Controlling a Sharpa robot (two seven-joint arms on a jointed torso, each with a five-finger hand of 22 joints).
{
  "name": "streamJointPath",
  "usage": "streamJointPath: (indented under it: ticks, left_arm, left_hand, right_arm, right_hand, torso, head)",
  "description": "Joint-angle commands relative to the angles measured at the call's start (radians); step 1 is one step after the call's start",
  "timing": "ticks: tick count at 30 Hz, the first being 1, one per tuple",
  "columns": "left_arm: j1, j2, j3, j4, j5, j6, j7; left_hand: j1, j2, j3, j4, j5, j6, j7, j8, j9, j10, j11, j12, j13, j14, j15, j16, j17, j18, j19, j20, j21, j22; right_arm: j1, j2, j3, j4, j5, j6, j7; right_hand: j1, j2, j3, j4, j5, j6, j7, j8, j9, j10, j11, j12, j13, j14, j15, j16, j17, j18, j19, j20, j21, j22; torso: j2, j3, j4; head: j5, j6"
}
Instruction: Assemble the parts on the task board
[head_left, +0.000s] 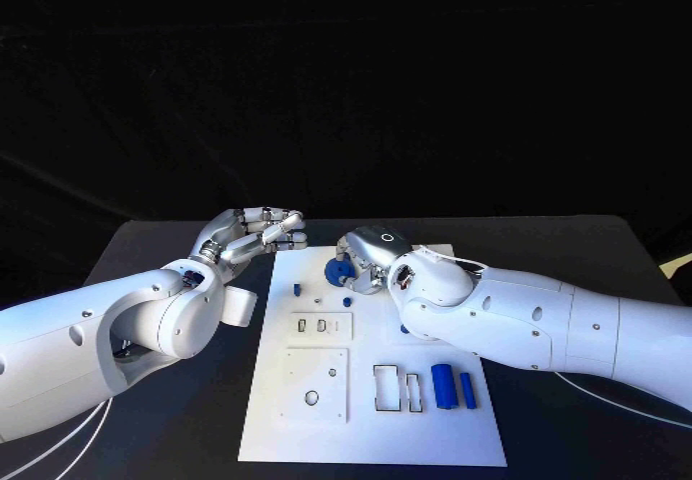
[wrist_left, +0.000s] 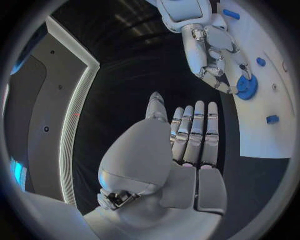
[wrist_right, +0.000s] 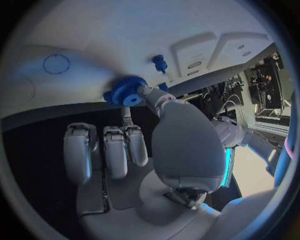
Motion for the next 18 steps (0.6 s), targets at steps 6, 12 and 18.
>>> streamJointPath:
  ticks: [6,12,18]
  left_arm:
    - [0.002,0.001,0.001,0.001,0.010,0.017,0.004]
    - [0.002,0.000,0.001,0.001,0.011,0.017,0.003]
    - [0.002,-0.001,0.001,0.001,0.011,0.017,0.001]
  left_hand:
    - [0.002,0.011,-0.009,-0.001,-0.004,-0.007,0.011,-0.004,0.001,-0.005,-0.001,-0.003,0.000,-0.006,0.002,-0.005,0.002,0.012,0.008,0.000,-0.004,-0.001]
    - [0.002,0.011,-0.009,-0.001,-0.004,-0.007,0.011,-0.004,0.001,-0.005,-0.001,-0.003,0.000,-0.006,0.002,-0.005,0.002,0.012,0.008,0.000,-0.004,-0.001]
    - [0.002,0.012,-0.011,-0.001,-0.004,-0.007,0.011,-0.004,0.002,-0.006,-0.001,-0.003,0.000,-0.006,0.002,-0.006,0.002,0.012,0.008,0.000,-0.004,-0.002]
  right_arm:
    - [-0.003,0.013,-0.001,-0.013,-0.016,0.023,-0.008]
    - [-0.004,0.016,-0.001,-0.025,-0.015,0.029,-0.010]
    - [-0.004,0.008,-0.001,-0.022,0.010,0.043,-0.004]
  right_hand:
    - [-0.023,-0.007,0.005,0.000,-0.027,0.018,-0.022,-0.013,0.006,0.007,0.004,-0.011,0.142,0.106,0.001,0.004,0.263,-0.009,0.011,0.000,-0.006,0.151]
    - [-0.050,-0.024,-0.012,0.010,-0.074,-0.053,0.005,-0.073,-0.026,-0.021,0.028,-0.038,0.112,0.106,0.021,0.004,0.263,-0.007,0.006,0.017,-0.015,0.147]
    - [-0.106,-0.017,-0.090,0.068,-0.078,-0.072,0.013,-0.097,-0.050,-0.026,0.038,-0.042,0.108,0.106,0.032,0.004,0.263,-0.006,0.007,0.030,-0.017,0.150]
  torso:
    - [0.000,-0.0003,0.0010]
    - [0.000,-0.0009,-0.0013]
    - [-0.001,0.0006,-0.0004]
  head:
    - [0.001,-0.001]
    - [0.001,-0.001]
    - [0.002,-0.001]
